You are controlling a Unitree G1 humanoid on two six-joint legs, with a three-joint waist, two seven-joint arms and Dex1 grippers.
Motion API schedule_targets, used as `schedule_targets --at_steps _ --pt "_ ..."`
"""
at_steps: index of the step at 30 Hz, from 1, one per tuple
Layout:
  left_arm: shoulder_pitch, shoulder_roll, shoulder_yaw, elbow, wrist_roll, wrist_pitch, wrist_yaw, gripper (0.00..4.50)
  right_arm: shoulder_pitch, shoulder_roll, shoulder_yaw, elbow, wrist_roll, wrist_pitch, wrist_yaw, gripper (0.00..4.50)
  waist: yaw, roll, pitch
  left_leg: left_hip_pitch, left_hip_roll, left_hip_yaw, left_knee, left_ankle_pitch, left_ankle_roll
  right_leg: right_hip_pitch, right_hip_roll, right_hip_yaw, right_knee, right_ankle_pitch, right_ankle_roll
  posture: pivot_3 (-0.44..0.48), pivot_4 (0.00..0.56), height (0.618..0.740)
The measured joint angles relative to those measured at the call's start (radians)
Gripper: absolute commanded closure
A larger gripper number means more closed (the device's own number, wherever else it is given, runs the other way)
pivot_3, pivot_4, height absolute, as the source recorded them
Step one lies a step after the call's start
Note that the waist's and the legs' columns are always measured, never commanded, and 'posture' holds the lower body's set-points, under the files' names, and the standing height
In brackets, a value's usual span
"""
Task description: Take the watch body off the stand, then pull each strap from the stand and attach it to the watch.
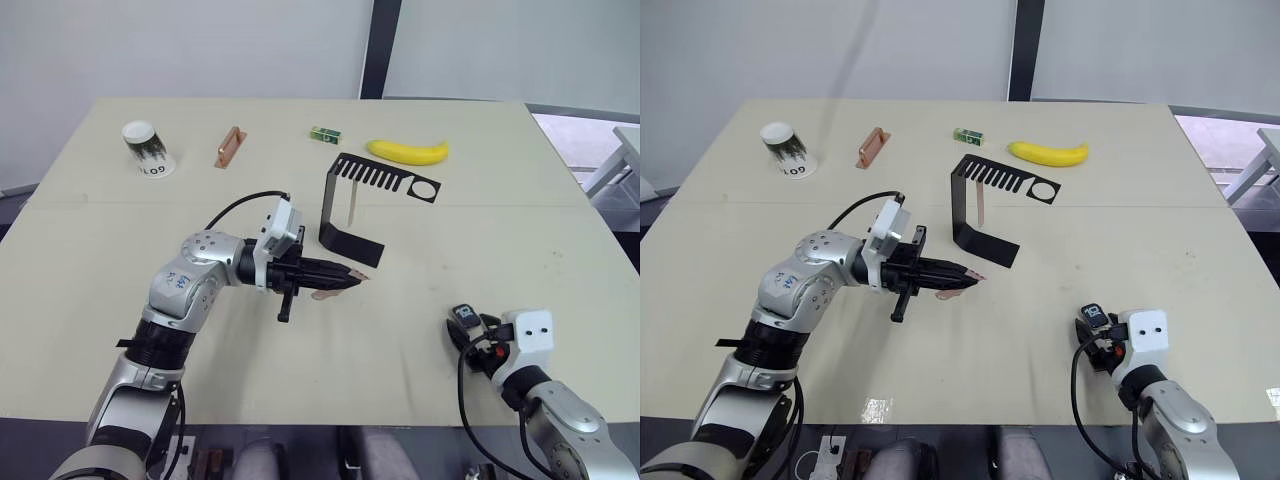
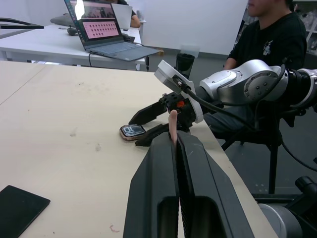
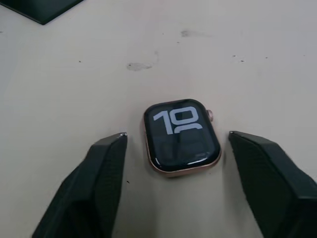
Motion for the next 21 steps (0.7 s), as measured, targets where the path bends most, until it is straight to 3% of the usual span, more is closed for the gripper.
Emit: schedule_targets --at_steps 21 --pt "0.000 -0.003 0.000 0.001 0.000 -0.005 0.000 4.50 -0.021 0.004 0.005 0.008 -0.003 -0.002 -0.009 0.85 -0.001 0.000 0.000 0.000 0.000 0.000 0.000 0.000 0.000 0.000 0.000 0.000 0.000 0.000 0.000 0.000 0.150 0.740"
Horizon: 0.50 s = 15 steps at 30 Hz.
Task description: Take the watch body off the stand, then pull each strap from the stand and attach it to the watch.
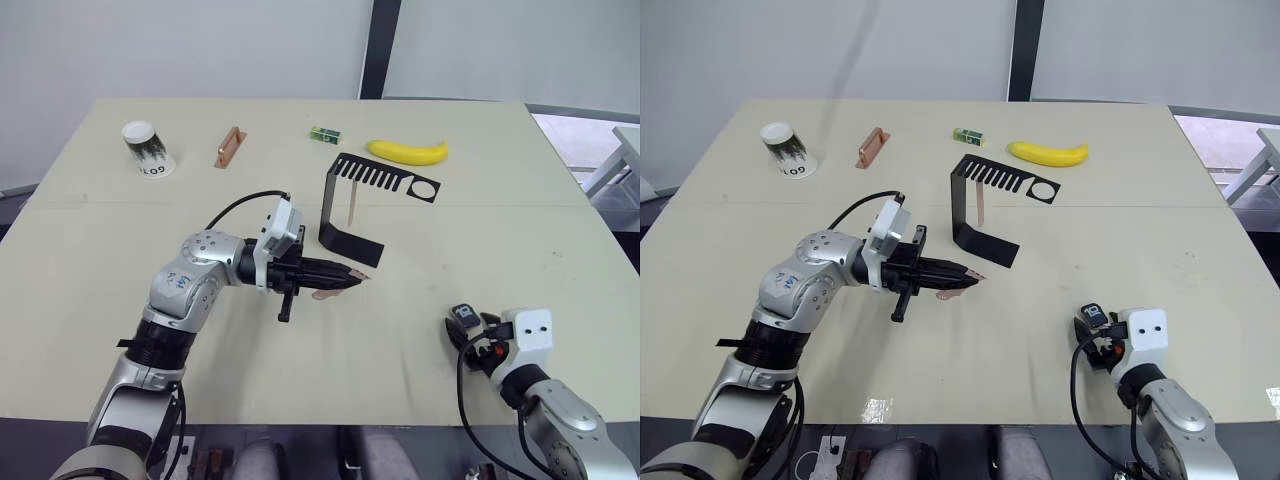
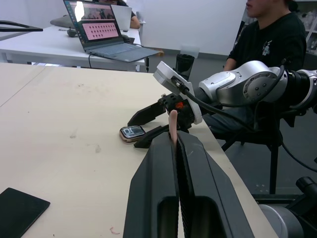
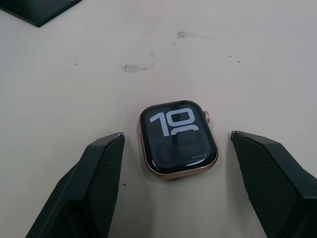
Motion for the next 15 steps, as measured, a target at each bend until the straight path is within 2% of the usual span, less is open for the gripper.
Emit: schedule_targets --at_steps 9,12,14,15 --pt "0.000 0.000 0.000 0.000 0.000 0.000 0.001 4.50 -0.003 0.000 0.007 0.001 -0.017 -0.003 0.000 0.85 -0.001 0.000 0.000 0.000 0.000 0.000 0.000 0.000 0.000 0.000 0.000 0.000 0.000 0.000 0.000 0.000 0.150 0.740" --pt "0.000 0.000 0.000 0.000 0.000 0.000 0.002 4.50 -0.005 0.000 0.007 0.002 -0.018 -0.003 0.000 1.69 -0.001 0.000 0.000 0.000 0.000 0.000 0.000 0.000 0.000 0.000 0.000 0.000 0.000 0.000 0.000 0.000 0.150 0.740" --pt "0.000 0.000 0.000 0.000 0.000 0.000 0.002 4.50 -0.008 0.000 0.009 0.002 -0.018 -0.002 0.000 2.70 0.000 0.000 0.000 0.000 0.000 0.000 0.000 0.000 0.000 0.000 0.000 0.000 0.000 0.000 0.000 0.000 0.150 0.740" --pt "0.000 0.000 0.000 0.000 0.000 0.000 0.002 4.50 -0.008 0.000 0.010 0.002 -0.018 -0.001 0.000 3.00 0.000 0.000 0.000 0.000 0.000 0.000 0.000 0.000 0.000 0.000 0.000 0.000 0.000 0.000 0.000 0.000 0.150 0.740"
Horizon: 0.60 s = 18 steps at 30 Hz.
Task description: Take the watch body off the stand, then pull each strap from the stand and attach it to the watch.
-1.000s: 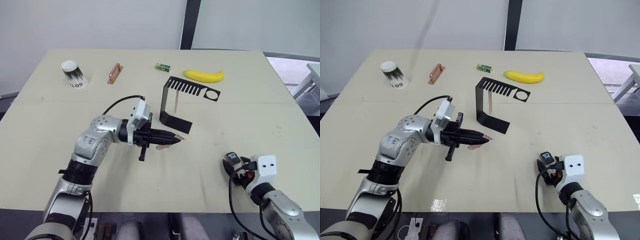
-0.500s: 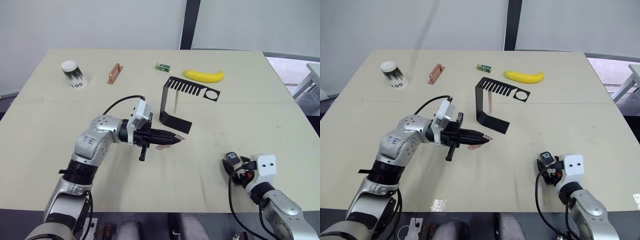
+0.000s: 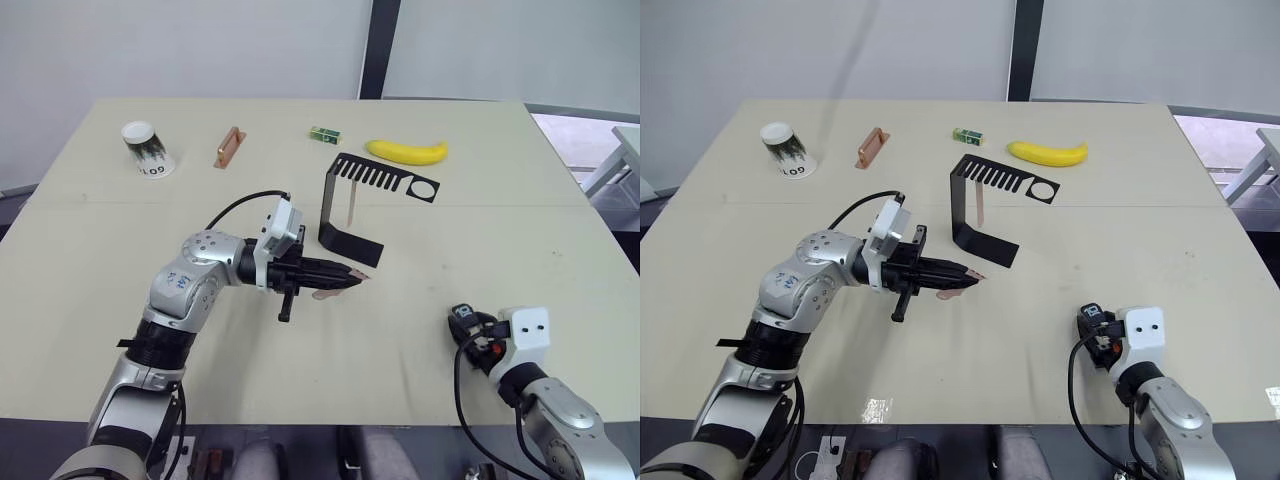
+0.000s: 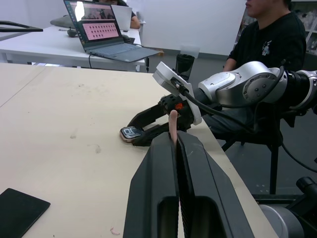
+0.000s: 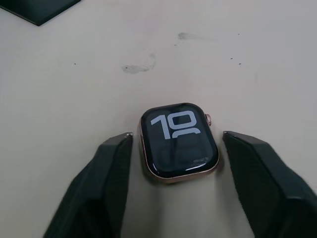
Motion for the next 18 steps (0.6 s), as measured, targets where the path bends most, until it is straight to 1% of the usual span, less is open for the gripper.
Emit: schedule_targets --at_steps 12,15,18 --pt "0.000 0.000 0.000 0.000 0.000 0.000 0.006 4.50 0.003 -0.008 -0.001 -0.056 0.008 0.076 -0.013 2.99 0.000 0.000 0.000 0.000 0.000 0.000 0.000 0.000 0.000 0.000 0.000 0.000 0.000 0.000 0.000 0.000 0.150 0.740" --pt "-0.002 0.002 0.000 0.005 0.010 -0.013 0.003 4.50 -0.003 -0.055 -0.005 -0.098 0.030 0.130 -0.004 2.99 0.000 0.000 0.000 0.000 0.000 0.000 0.000 0.000 0.000 0.000 0.000 0.000 0.000 0.000 0.000 0.000 0.150 0.740" --pt "-0.028 0.017 -0.007 0.057 0.067 -0.092 -0.012 4.50 -0.022 -0.162 -0.040 -0.170 0.125 0.246 0.052 2.99 0.001 0.000 0.000 0.000 0.000 0.000 0.001 0.000 0.000 0.000 0.000 0.000 0.000 0.000 0.000 0.000 0.150 0.740"
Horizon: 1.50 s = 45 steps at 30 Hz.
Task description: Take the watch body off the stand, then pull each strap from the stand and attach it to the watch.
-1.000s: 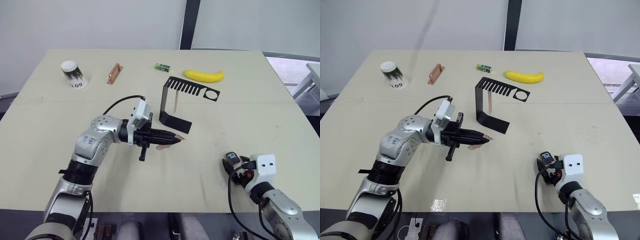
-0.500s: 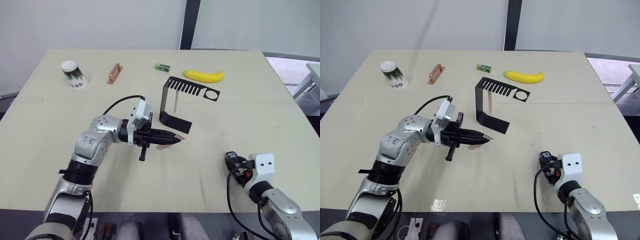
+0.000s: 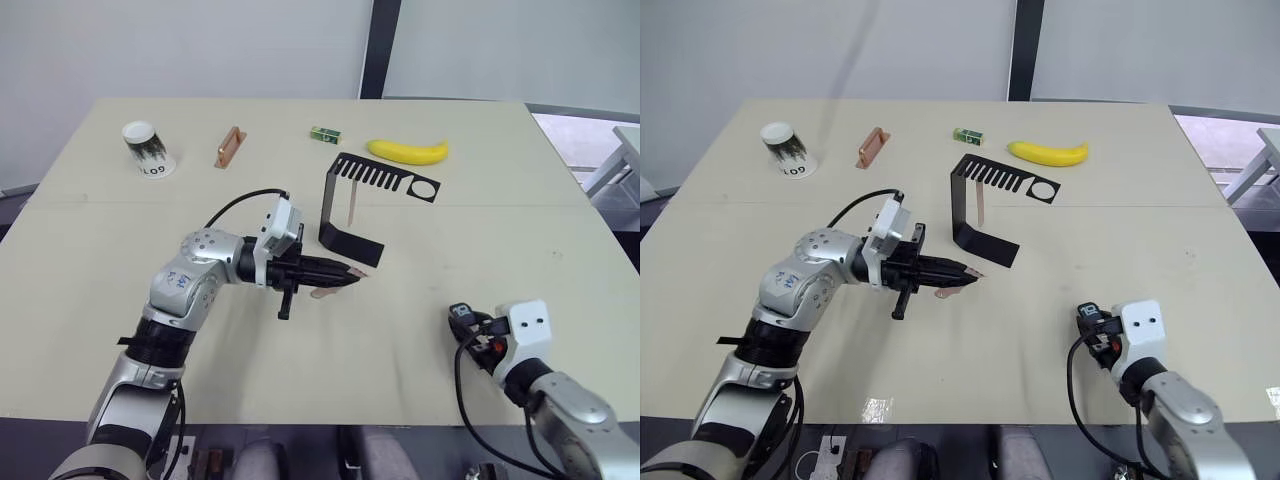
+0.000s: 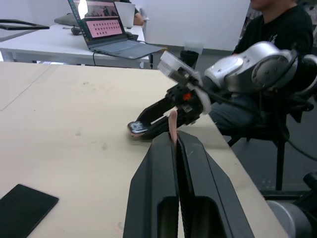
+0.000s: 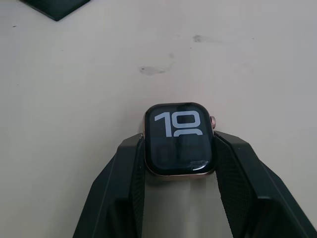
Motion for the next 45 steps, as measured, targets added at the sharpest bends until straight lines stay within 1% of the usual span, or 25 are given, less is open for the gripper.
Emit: schedule_targets --at_steps 3,6,8,9,10,11,12,14,16,22,28,32,37,45 --pt "-0.007 0.021 -0.038 0.055 0.098 -0.179 -0.047 4.50 -0.075 -0.083 -0.070 -0.051 0.210 0.197 0.050 2.99 -0.001 0.000 0.000 0.000 0.000 0.000 0.000 0.000 0.000 0.000 0.000 0.000 0.000 0.000 0.000 0.000 0.150 0.740" --pt "-0.003 0.019 -0.064 0.092 0.149 -0.283 -0.076 4.50 -0.184 -0.104 -0.105 -0.044 0.426 0.373 0.045 2.99 0.000 0.000 0.000 0.000 0.000 -0.001 0.000 0.000 0.000 0.000 0.000 0.000 0.000 0.000 0.000 0.000 0.150 0.740" --pt "-0.002 0.014 -0.080 0.104 0.184 -0.363 -0.089 4.50 -0.285 -0.096 -0.128 0.014 0.611 0.491 -0.004 2.99 0.001 0.000 0.000 -0.001 0.000 -0.001 0.000 0.000 0.001 0.000 0.000 0.000 0.000 0.000 0.000 0.000 0.150 0.740" --pt "-0.002 0.009 -0.084 0.104 0.190 -0.381 -0.091 4.50 -0.302 -0.095 -0.131 0.026 0.645 0.513 -0.019 2.99 0.001 0.000 0.000 -0.001 0.000 -0.001 0.000 0.000 0.001 0.000 0.000 0.000 0.000 0.000 0.000 0.000 0.150 0.740" --pt "-0.001 0.007 -0.086 0.109 0.200 -0.409 -0.091 4.50 -0.329 -0.093 -0.131 0.058 0.709 0.549 -0.051 2.99 0.001 0.000 0.000 -0.001 0.000 -0.002 0.000 0.000 0.001 0.000 0.000 0.000 -0.001 0.000 0.000 0.000 0.150 0.740" --pt "-0.002 0.002 -0.086 0.131 0.216 -0.447 -0.089 4.50 -0.372 -0.091 -0.126 0.112 0.800 0.591 -0.112 2.99 0.001 0.000 0.000 -0.002 0.000 -0.002 0.000 0.000 0.001 0.000 0.000 0.000 -0.001 0.000 0.000 0.000 0.150 0.740" --pt "-0.002 0.002 -0.086 0.132 0.217 -0.449 -0.089 4.50 -0.373 -0.091 -0.125 0.114 0.805 0.592 -0.114 2.99 0.001 0.000 0.000 -0.002 0.000 -0.002 0.000 0.000 0.001 0.000 0.000 0.000 -0.001 0.000 0.000 0.000 0.150 0.740" --pt "-0.002 -0.005 -0.086 0.141 0.236 -0.481 -0.079 4.50 -0.415 -0.088 -0.101 0.175 0.910 0.615 -0.195 2.99 0.001 0.000 0.000 -0.002 0.000 -0.002 0.000 0.000 0.002 0.000 0.000 0.000 -0.001 0.000 0.000 0.000 0.150 0.740" --pt "-0.003 -0.019 -0.087 0.141 0.247 -0.499 -0.066 4.50 -0.453 -0.088 -0.063 0.215 0.977 0.616 -0.260 2.99 0.001 0.000 0.000 -0.002 0.000 -0.002 0.000 0.000 0.002 0.000 -0.001 0.000 -0.001 0.000 0.001 0.000 0.150 0.740" --pt "-0.002 -0.023 -0.096 0.141 0.287 -0.537 -0.047 4.50 -0.475 -0.118 0.040 0.301 1.189 0.547 -0.441 2.99 -0.001 0.000 0.000 -0.002 0.001 -0.001 0.000 0.000 0.002 0.000 -0.001 0.000 -0.001 0.000 0.001 0.000 0.150 0.740" --pt "0.001 -0.027 -0.111 0.140 0.306 -0.544 -0.034 4.50 -0.494 -0.177 0.129 0.331 1.346 0.439 -0.543 2.99 -0.001 0.000 0.000 -0.003 0.001 -0.002 0.000 0.000 0.002 0.000 -0.001 0.000 -0.002 0.001 0.001 0.000 0.150 0.740" --pt "0.002 -0.025 -0.114 0.140 0.309 -0.545 -0.033 4.50 -0.495 -0.217 0.172 0.331 1.406 0.385 -0.564 2.99 -0.001 0.000 0.000 -0.003 0.001 -0.002 0.000 0.000 0.002 0.000 -0.001 0.000 -0.002 0.001 0.001 0.000 0.150 0.740" --pt "0.002 -0.025 -0.114 0.140 0.311 -0.552 -0.028 4.50 -0.494 -0.250 0.205 0.330 1.446 0.335 -0.576 2.99 -0.001 0.000 0.000 -0.003 0.001 -0.002 0.000 0.000 0.002 0.000 -0.001 0.000 -0.002 0.001 0.001 0.000 0.150 0.740" --pt "0.003 -0.026 -0.115 0.140 0.311 -0.550 -0.023 4.50 -0.474 -0.295 0.239 0.321 1.448 0.293 -0.576 2.99 -0.001 0.000 0.000 -0.003 0.001 -0.002 0.000 0.000 0.002 0.000 -0.001 0.000 -0.002 0.001 0.001 0.000 0.150 0.740"
